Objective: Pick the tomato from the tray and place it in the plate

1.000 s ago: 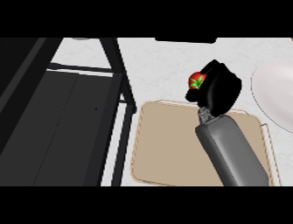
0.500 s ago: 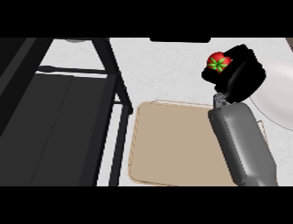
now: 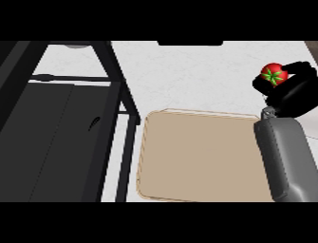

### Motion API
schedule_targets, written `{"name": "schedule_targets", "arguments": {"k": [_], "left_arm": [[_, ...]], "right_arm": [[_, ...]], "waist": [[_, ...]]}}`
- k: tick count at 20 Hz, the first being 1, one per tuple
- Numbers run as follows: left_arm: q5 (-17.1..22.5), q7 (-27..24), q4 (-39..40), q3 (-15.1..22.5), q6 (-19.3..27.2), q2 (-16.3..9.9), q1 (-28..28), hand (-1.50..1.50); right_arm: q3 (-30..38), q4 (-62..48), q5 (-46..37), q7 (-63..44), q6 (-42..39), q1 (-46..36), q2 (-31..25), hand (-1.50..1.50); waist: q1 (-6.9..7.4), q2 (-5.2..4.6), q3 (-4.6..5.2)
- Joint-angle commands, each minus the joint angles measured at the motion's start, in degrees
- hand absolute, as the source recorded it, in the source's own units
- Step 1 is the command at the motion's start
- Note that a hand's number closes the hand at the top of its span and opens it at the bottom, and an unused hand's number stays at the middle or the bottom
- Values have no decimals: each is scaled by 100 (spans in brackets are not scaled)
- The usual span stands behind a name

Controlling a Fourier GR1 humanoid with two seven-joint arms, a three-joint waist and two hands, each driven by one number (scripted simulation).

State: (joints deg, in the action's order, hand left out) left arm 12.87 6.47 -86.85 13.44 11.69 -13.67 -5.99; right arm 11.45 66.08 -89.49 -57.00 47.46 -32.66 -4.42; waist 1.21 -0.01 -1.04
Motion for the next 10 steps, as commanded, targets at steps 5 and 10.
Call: {"name": "schedule_targets", "arguments": {"k": [5,10], "left_arm": [[104,395,510,25,-41,24,474,0],[90,316,342,126,-133,73,643,0]], "right_arm": [[758,-865,918,517,1083,-15,-897,150],[1020,-1349,1802,1191,1377,-21,-1550,150]], "waist": [[11,-82,85],[61,-88,74]]}}
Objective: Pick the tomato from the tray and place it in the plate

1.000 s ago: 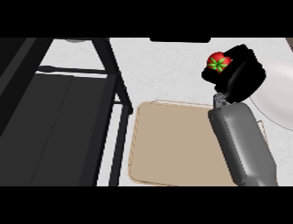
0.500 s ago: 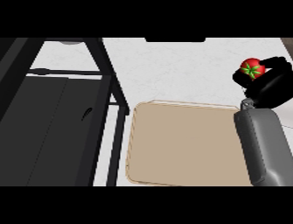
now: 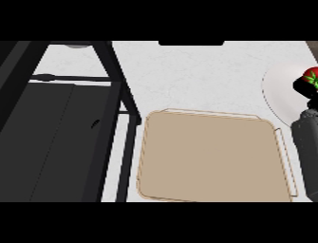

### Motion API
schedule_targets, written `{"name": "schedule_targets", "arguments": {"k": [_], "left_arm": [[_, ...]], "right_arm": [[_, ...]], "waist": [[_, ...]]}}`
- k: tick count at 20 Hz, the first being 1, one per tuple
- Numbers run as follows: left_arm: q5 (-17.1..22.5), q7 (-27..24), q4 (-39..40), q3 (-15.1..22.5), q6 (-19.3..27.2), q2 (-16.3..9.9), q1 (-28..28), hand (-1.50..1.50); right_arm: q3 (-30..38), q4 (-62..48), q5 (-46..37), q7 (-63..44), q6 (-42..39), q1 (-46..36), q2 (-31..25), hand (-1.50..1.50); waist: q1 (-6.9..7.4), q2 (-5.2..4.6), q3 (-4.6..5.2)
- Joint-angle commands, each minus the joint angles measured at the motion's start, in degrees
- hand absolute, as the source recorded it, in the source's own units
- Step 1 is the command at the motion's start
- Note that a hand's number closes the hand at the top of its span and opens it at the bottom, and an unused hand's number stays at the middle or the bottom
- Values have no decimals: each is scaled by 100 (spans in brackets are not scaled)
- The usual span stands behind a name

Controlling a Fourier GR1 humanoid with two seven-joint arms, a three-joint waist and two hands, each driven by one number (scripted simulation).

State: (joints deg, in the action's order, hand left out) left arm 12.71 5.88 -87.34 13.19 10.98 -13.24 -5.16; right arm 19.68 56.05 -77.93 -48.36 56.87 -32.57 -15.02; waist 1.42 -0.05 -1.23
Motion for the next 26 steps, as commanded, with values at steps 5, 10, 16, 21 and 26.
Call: {"name": "schedule_targets", "arguments": {"k": [5,10,16,21,26], "left_arm": [[145,487,422,10,-125,-83,518,0],[107,604,313,138,-59,82,427,0],[147,406,449,1,-151,32,514,0],[156,459,382,15,-110,95,589,0],[155,580,490,-47,-94,128,372,0]], "right_arm": [[299,-979,1283,924,653,-94,-797,150],[559,-1846,2248,1071,-911,-172,-1002,-150],[919,-1963,3552,2787,-1091,-148,-1077,-150],[1386,-1556,4504,4102,-744,-223,-923,-150],[2063,-1434,5613,5204,-849,-279,-986,-150]], "waist": [[106,-114,89],[97,-136,80],[71,-147,60],[22,-119,58],[-42,-106,73]]}}
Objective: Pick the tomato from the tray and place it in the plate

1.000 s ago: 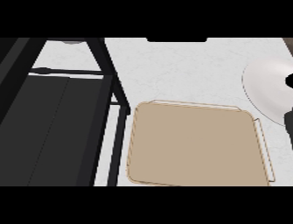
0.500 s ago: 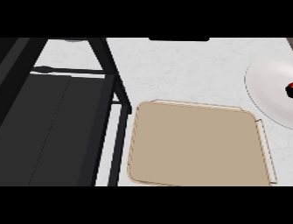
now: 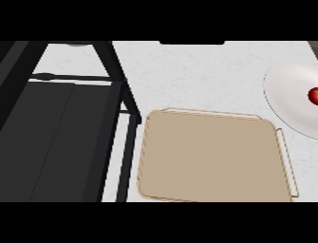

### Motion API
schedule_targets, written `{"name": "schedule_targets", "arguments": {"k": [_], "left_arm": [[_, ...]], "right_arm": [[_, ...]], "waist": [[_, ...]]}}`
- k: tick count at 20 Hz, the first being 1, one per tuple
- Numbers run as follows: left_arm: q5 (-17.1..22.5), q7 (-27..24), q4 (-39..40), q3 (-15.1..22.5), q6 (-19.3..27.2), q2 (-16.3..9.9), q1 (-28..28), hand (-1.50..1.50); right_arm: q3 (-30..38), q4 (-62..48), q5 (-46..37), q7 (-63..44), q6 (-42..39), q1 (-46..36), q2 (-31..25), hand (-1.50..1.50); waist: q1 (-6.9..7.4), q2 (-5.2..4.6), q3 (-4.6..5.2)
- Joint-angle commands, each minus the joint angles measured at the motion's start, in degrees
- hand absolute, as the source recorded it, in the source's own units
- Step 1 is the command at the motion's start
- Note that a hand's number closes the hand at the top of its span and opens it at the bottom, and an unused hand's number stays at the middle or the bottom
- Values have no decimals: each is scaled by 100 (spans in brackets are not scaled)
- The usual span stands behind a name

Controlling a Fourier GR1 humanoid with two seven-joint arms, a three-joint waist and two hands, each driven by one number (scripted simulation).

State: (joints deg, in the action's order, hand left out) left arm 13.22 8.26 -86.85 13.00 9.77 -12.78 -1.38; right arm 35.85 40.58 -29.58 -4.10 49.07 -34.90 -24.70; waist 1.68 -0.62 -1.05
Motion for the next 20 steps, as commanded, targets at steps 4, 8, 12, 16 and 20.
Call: {"name": "schedule_targets", "arguments": {"k": [4,8,12,16,20], "left_arm": [[103,243,316,-117,-90,-92,298,0],[-25,152,533,-27,51,159,250,0],[71,334,570,-204,-37,91,64,0],[13,346,194,-206,-49,-3,442,0],[-45,-4,660,-252,-117,135,390,0]], "right_arm": [[936,244,1745,1966,-710,632,293,-150],[1050,173,2275,2391,-1855,797,179,-150],[977,509,2537,2662,-2525,1349,302,-150],[740,1024,2579,2845,-2704,2099,916,-150],[329,1837,2266,2409,-2613,2659,1143,-150]], "waist": [[-136,21,75],[-184,35,90],[-242,57,103],[-235,81,108],[-283,78,118]]}}
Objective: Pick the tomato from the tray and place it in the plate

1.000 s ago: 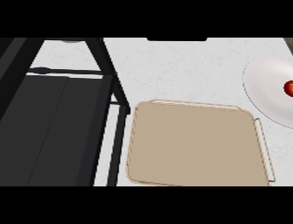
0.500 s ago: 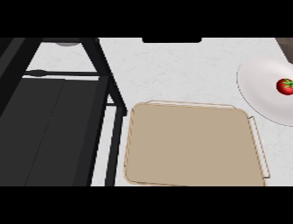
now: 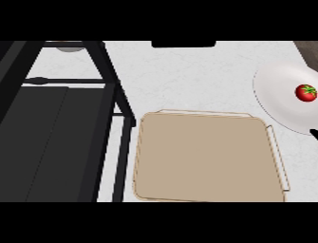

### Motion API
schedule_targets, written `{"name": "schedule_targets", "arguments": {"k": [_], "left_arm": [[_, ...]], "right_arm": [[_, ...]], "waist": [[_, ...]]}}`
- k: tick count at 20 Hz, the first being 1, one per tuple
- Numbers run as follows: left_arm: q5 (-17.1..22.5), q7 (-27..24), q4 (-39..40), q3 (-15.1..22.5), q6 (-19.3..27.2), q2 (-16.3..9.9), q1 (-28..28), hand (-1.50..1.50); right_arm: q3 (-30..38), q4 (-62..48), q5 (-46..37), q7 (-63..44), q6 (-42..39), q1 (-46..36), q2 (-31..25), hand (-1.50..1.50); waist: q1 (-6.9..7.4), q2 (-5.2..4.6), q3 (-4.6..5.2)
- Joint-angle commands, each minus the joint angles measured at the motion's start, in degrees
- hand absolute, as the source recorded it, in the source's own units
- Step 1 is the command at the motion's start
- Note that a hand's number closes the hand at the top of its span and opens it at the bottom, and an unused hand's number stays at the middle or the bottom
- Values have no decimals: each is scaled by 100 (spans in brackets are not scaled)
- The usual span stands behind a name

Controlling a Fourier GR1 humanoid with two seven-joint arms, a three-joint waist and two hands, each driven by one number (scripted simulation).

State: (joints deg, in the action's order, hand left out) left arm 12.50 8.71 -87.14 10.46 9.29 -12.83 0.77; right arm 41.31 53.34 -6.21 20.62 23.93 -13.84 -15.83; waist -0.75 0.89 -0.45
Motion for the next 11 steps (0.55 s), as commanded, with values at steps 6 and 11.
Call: {"name": "schedule_targets", "arguments": {"k": [6,11], "left_arm": [[158,351,555,-181,-249,-2,-167,0],[93,161,558,-204,-362,2,97,0]], "right_arm": [[-597,1620,-310,-813,-50,1240,501,-150],[-865,2283,-376,-924,134,1640,1009,-150]], "waist": [[-17,-80,54],[23,-84,51]]}}
